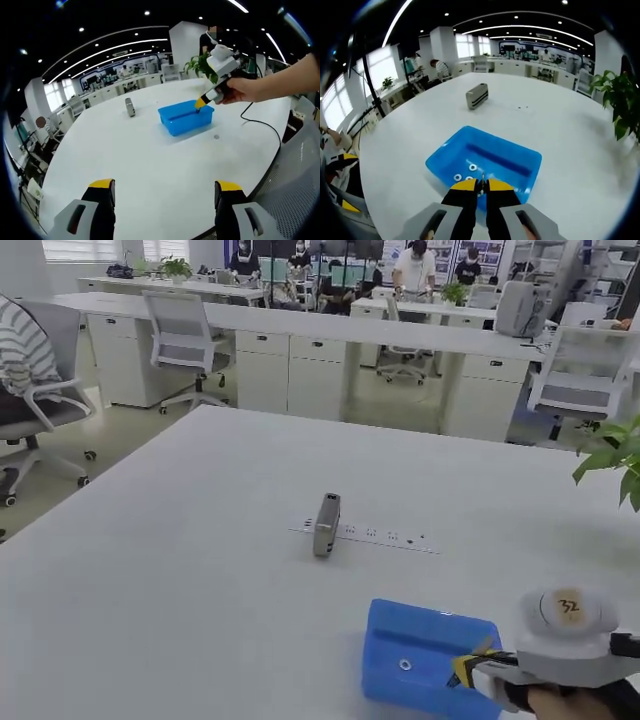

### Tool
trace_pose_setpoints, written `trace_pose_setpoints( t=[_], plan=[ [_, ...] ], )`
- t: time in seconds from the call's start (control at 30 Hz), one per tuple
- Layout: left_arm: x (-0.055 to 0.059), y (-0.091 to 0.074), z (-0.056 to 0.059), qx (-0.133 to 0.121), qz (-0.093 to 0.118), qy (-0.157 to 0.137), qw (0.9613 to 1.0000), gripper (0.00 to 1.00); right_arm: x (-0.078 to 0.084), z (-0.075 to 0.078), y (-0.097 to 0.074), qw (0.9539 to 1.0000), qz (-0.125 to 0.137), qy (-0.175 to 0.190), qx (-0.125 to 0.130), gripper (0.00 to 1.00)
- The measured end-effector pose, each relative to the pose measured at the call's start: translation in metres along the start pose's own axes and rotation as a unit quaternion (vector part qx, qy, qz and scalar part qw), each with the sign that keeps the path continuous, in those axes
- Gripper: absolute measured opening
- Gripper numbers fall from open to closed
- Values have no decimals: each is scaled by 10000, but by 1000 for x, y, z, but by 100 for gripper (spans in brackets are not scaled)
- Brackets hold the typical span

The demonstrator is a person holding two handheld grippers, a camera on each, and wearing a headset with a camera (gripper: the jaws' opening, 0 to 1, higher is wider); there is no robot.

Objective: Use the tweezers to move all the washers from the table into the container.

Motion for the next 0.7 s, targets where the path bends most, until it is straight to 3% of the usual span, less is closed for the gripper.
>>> trace_pose_setpoints(
  t=[0.27, 0.7],
  plan=[
    [4, 2, 1, 37, -118, 25, 9999, 84, 4, -2, 5, 10000, -2, -53, -12, 2],
    [3, 1, 0, -2, -92, 27, 10000, 83, 5, 0, 3, 9999, -88, 50, 8, 3]
  ],
)
Point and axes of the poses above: the centre of the closed fingertips' face, and the gripper's own axes: y roughly forward along the fingers, z roughly to its right, x roughly out of its underside, the point moved 1 cm from there along -y, roughly backward along the fingers, and after that the axes turned 7 degrees about x, right-handed, at the moved point
